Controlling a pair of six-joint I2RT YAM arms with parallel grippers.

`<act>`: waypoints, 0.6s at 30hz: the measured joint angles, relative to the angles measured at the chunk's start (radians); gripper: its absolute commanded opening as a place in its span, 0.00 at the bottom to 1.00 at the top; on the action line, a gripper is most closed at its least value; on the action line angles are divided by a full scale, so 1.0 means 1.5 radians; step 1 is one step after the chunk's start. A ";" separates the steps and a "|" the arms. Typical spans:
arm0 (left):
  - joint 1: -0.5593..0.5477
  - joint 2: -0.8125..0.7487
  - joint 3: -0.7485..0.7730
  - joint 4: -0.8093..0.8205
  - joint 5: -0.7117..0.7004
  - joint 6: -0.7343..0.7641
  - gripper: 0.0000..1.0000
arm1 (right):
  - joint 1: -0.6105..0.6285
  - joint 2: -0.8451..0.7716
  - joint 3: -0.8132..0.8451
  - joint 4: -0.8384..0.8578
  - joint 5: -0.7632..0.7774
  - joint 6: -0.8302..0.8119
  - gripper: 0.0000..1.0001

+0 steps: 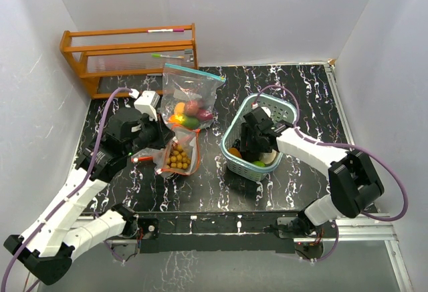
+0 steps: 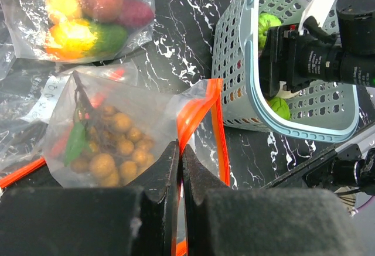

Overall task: Place the food in the zip-top bag and seal the zipper
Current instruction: Pick up the fake fruit from the bin.

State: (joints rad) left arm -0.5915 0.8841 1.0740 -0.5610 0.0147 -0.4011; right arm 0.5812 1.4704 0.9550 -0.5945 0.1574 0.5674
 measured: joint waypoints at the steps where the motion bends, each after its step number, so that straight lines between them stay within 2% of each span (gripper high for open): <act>1: 0.000 -0.001 -0.003 0.000 0.000 0.000 0.00 | 0.000 0.000 -0.002 0.004 -0.001 0.002 0.41; 5: 0.000 -0.002 -0.008 -0.001 0.000 0.000 0.00 | 0.000 -0.012 -0.003 0.003 0.005 0.001 0.33; 12: 0.000 -0.002 -0.008 0.000 0.001 0.000 0.00 | 0.000 -0.104 0.001 -0.016 0.042 -0.008 0.32; 18: 0.000 -0.002 -0.019 0.008 0.001 -0.002 0.00 | 0.000 -0.157 0.055 -0.045 0.053 -0.023 0.28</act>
State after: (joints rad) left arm -0.5915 0.8810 1.0458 -0.5488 0.0162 -0.4042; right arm 0.5812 1.2346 1.0378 -0.6624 0.2375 0.5335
